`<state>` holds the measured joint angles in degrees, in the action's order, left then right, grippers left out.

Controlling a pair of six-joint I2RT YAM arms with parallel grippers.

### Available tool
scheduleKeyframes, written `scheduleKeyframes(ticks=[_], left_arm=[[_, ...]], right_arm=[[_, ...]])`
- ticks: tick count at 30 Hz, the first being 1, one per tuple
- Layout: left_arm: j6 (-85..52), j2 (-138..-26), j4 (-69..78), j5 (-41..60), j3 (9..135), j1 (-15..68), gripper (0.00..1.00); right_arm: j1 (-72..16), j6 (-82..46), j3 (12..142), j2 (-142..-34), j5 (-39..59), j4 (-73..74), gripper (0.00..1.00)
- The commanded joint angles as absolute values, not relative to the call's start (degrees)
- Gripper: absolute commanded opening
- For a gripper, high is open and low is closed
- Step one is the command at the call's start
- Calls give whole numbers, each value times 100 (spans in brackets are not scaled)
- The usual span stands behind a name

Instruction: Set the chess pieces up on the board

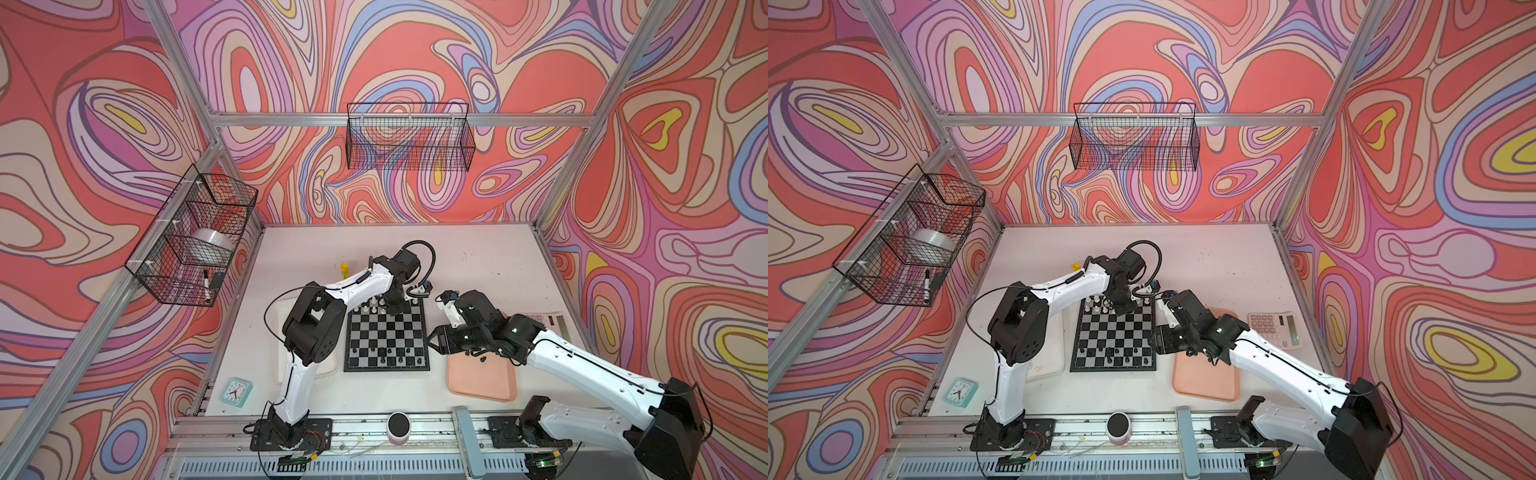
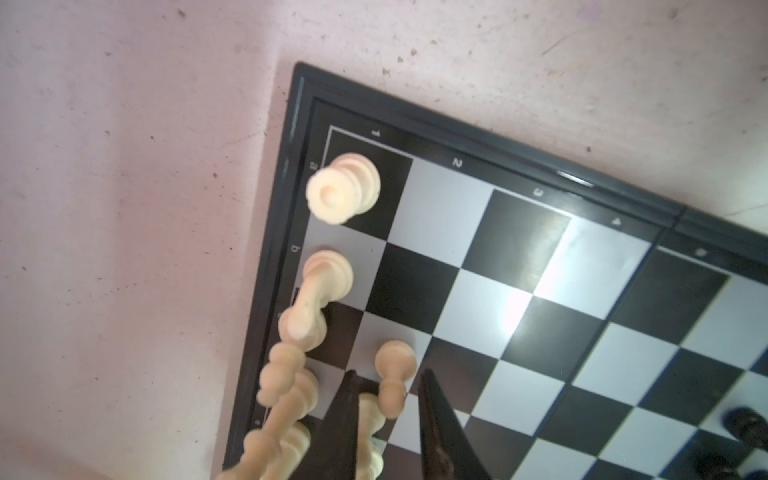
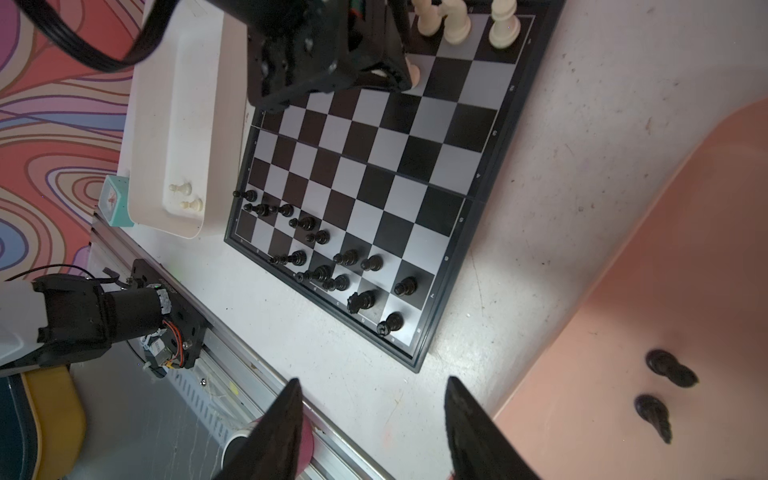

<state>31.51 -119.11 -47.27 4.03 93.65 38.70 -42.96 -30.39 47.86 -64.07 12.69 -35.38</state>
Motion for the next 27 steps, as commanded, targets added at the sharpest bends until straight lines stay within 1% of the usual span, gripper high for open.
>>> scheduleKeyframes(ticks=[1, 9, 16, 27], left_arm=[[3200, -11695, -4955, 483, 9466, 3920, 27], [3182, -11637, -5036, 553, 9487, 3920, 27], [3199, -11563, -5130, 573, 9491, 3920, 27], [3183, -11360, -5256, 589, 9494, 3920, 27]], right_arm=[[-4324, -2906, 5043, -6203, 1216, -3686, 56], [-4322, -2821, 5230, -5961, 1055, -4032, 58], [-4315, -2787, 5270, -5929, 1147, -4133, 58], [-4315, -2752, 5433, -5906, 1691, -4257, 58]])
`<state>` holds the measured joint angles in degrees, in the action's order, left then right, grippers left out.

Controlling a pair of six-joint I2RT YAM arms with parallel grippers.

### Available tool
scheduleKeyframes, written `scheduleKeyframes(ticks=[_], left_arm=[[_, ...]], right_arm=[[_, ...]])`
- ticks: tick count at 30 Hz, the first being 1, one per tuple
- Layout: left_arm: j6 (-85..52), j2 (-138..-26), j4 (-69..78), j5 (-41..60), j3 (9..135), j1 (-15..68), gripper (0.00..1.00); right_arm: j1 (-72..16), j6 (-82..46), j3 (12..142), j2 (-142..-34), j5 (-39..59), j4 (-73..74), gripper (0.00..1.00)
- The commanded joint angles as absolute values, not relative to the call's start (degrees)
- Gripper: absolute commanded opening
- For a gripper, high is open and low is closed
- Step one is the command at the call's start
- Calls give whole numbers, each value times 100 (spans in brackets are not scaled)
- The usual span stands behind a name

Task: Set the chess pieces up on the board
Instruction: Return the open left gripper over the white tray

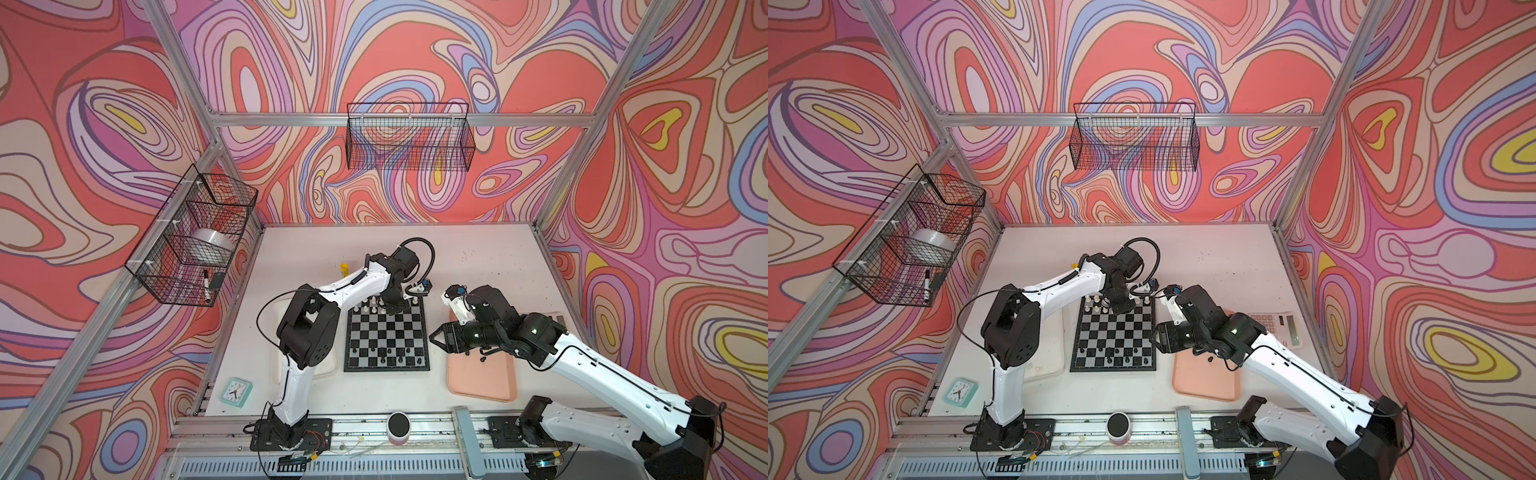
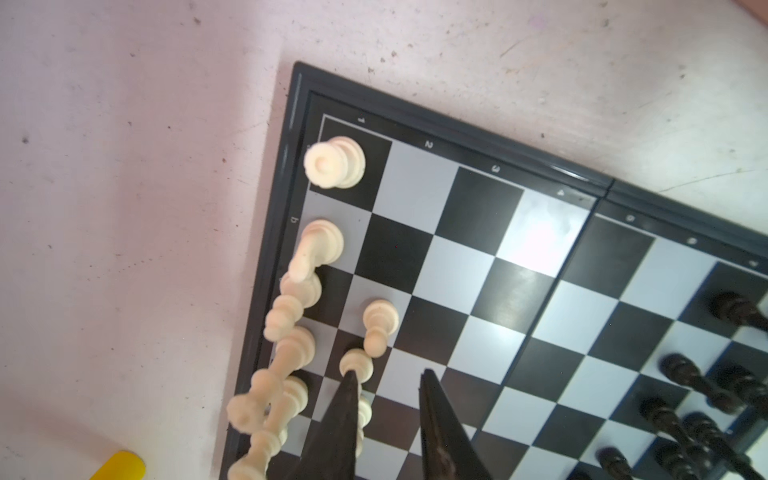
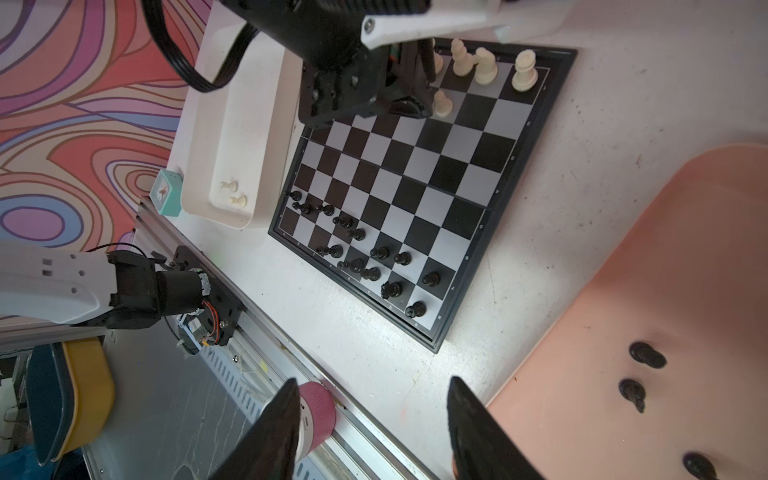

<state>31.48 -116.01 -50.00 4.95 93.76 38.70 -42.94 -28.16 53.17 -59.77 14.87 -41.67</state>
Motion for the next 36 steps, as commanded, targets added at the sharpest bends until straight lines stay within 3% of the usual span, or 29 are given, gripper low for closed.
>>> scheduleKeyframes(ticks=[1, 19, 25, 36], left_arm=[[3183, -11336, -5273, 584, 9489, 3920, 27], [3208, -9868, -5907, 667, 8529, 3515, 28], [3379, -8722, -6226, 686, 7539, 2644, 29], [4779, -6913, -6696, 1119, 5717, 328, 35]], right_arm=[[-4315, -2755, 5434, -5899, 1771, -4246, 58], [-4306, -2726, 5511, -6109, 2791, -4139, 59], [-4307, -2637, 5495, -6333, 2821, -3963, 59], [-4307, -2488, 5528, -6896, 2758, -3501, 59]])
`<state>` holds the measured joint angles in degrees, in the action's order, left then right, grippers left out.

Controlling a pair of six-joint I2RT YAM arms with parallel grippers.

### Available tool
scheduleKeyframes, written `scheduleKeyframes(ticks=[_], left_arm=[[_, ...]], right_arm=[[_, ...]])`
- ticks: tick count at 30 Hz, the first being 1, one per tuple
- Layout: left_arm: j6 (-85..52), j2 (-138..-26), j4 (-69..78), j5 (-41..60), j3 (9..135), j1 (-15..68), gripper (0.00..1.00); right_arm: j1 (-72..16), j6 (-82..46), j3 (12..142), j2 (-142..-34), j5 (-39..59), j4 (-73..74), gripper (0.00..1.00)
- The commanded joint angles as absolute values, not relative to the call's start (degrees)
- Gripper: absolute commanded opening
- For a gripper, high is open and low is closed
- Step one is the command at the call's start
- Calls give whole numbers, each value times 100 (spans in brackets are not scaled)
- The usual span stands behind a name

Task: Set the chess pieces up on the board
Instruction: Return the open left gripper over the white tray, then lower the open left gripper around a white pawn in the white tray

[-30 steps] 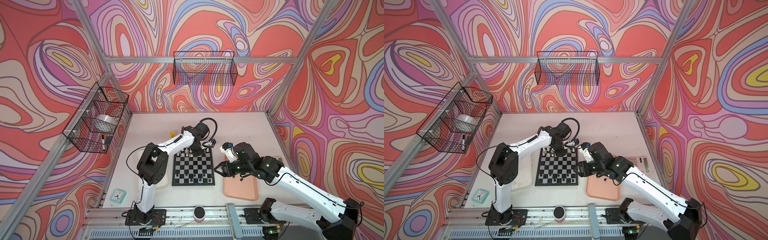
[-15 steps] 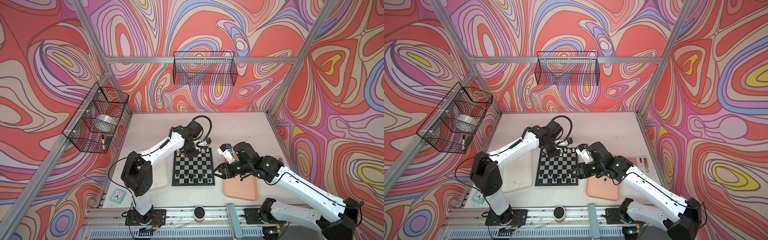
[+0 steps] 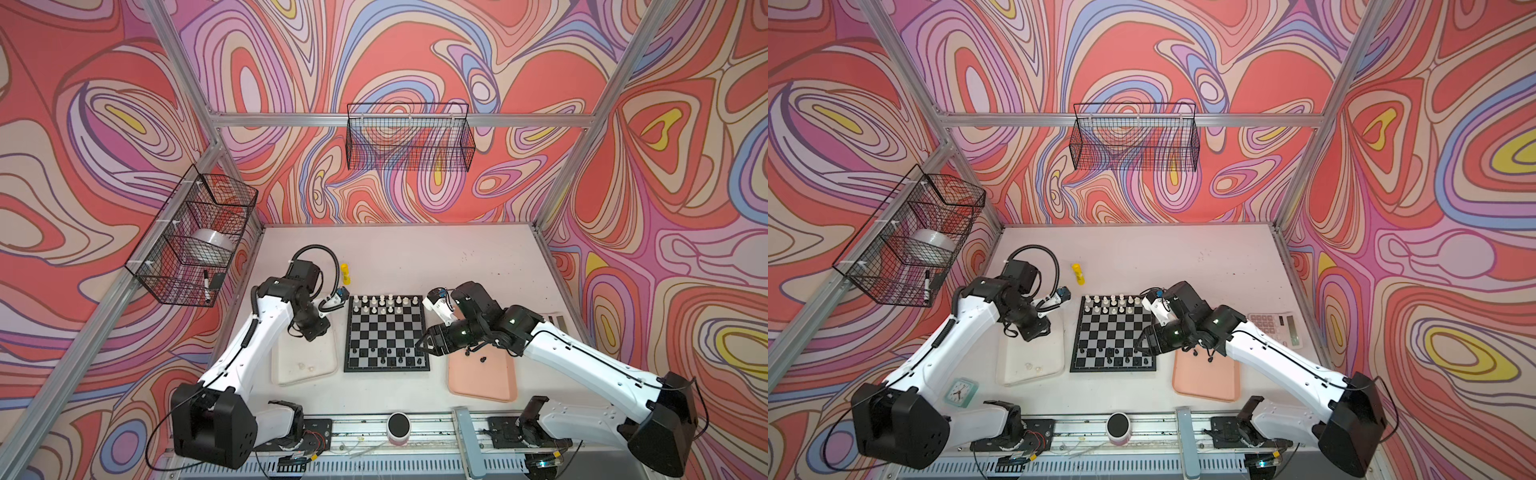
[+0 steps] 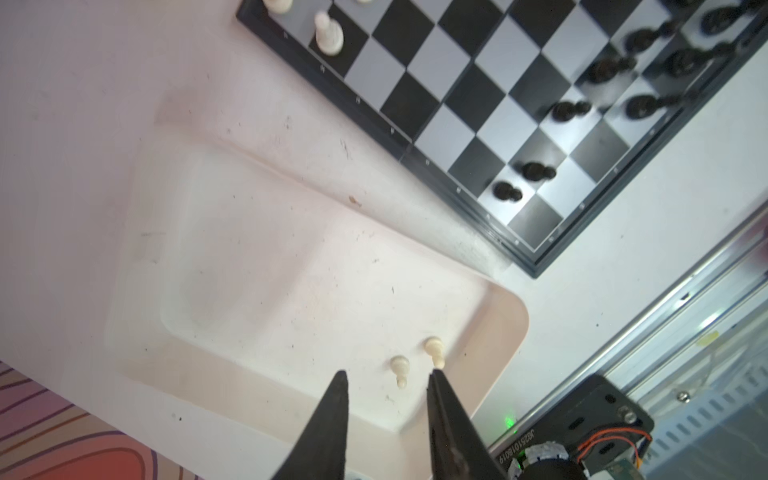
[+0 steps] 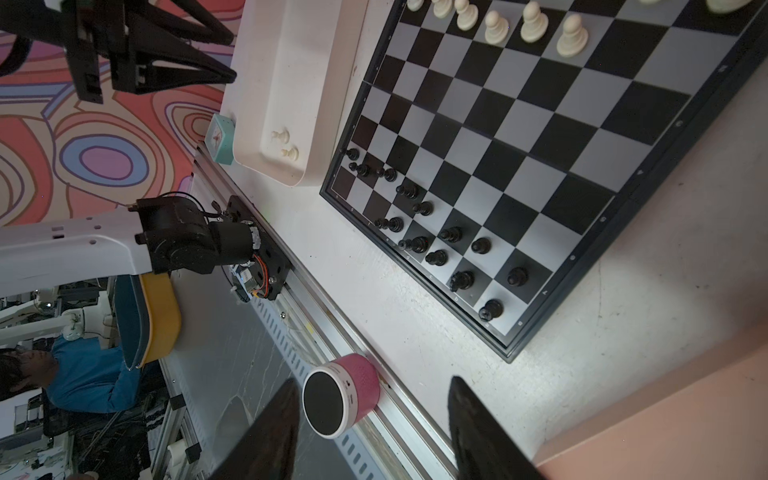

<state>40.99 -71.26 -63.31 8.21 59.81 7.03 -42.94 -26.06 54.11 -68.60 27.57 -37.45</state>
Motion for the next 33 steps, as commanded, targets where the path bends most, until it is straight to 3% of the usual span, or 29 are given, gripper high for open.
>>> scheduleKeyframes(ticks=[1, 15, 33], left_arm=[[4904, -6846, -6663, 1113, 5575, 152, 35], [5164, -6680, -5844, 908, 4259, -625, 37], [5141, -7239, -5309, 922, 3991, -870, 34]], right_arm=[[-4306, -2494, 5516, -6914, 2762, -3456, 59], [-4298, -2564, 5696, -7354, 3436, -3131, 56], [-4296, -2584, 5643, -7391, 3305, -3107, 56]])
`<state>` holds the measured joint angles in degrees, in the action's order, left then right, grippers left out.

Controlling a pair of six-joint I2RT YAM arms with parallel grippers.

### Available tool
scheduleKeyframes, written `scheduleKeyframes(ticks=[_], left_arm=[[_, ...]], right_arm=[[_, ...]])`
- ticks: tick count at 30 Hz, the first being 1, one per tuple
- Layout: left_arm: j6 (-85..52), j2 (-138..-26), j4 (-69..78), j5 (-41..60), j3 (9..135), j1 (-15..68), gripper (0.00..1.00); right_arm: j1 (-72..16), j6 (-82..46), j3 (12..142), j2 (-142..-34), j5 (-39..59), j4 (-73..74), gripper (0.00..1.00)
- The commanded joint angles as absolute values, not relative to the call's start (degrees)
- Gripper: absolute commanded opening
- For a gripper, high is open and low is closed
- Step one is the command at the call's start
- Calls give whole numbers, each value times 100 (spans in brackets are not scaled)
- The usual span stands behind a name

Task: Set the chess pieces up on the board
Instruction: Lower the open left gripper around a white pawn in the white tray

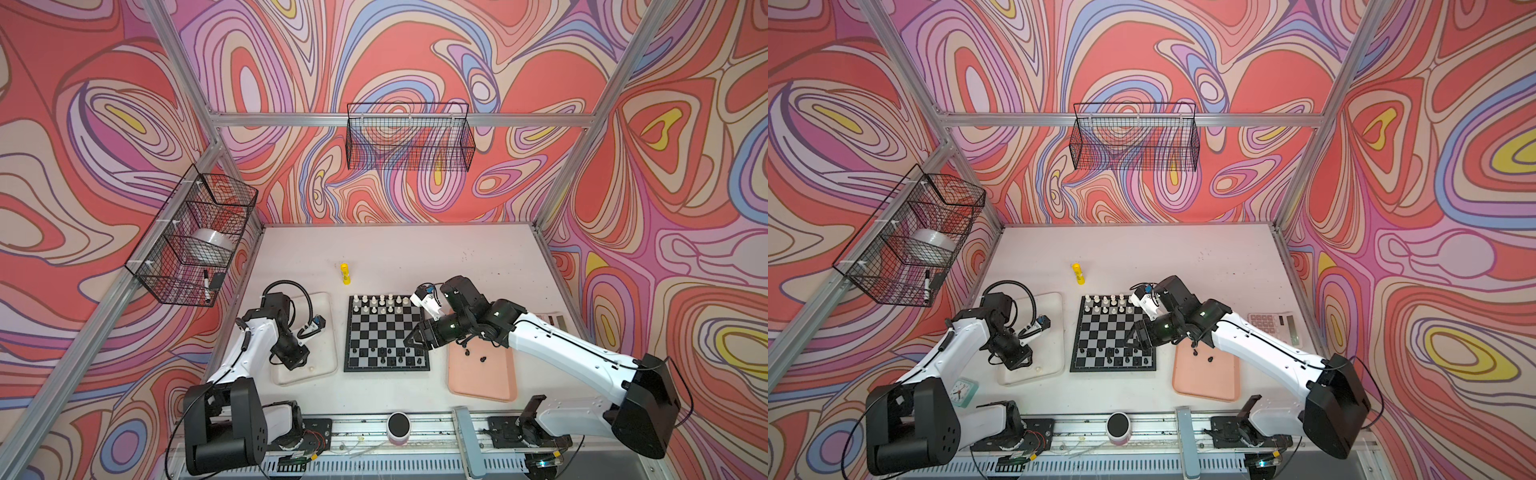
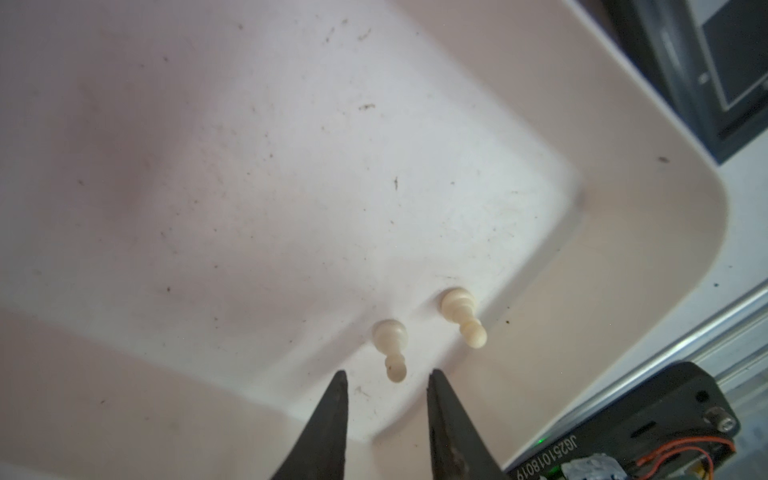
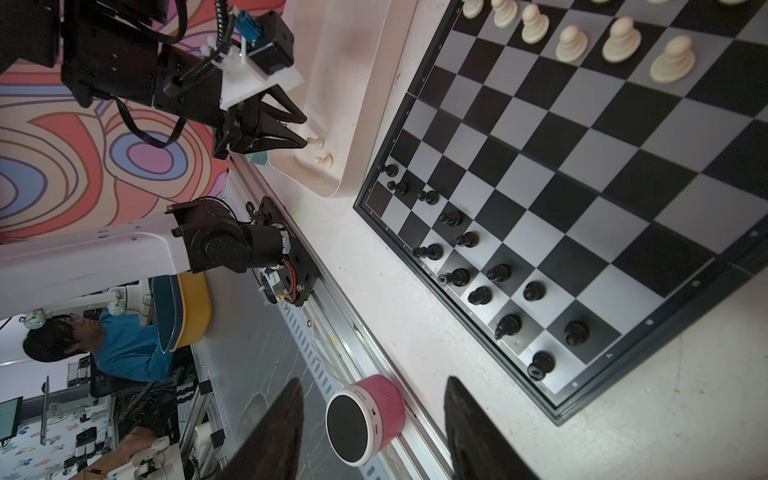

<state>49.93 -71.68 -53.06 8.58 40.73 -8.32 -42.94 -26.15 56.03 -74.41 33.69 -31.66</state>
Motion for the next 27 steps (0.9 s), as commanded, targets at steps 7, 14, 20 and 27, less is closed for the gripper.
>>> scheduleKeyframes(ticks=[7, 14, 20, 27], left_arm=[[5203, -7304, -5220, 885, 3868, -870, 33], [5177, -7398, -5088, 830, 3825, -870, 28], [5232, -7444, -5040, 769, 3785, -870, 26], [5221, -7488, -4983, 788, 3743, -869, 25]], right_arm=[[-4298, -2586, 5564, -7354, 3264, -3073, 56], [-4293, -2588, 5549, -7414, 3260, -3051, 56], [-4298, -2607, 5518, -7375, 3235, -3062, 56], [-4298, -2636, 5493, -7392, 3258, -3052, 56]])
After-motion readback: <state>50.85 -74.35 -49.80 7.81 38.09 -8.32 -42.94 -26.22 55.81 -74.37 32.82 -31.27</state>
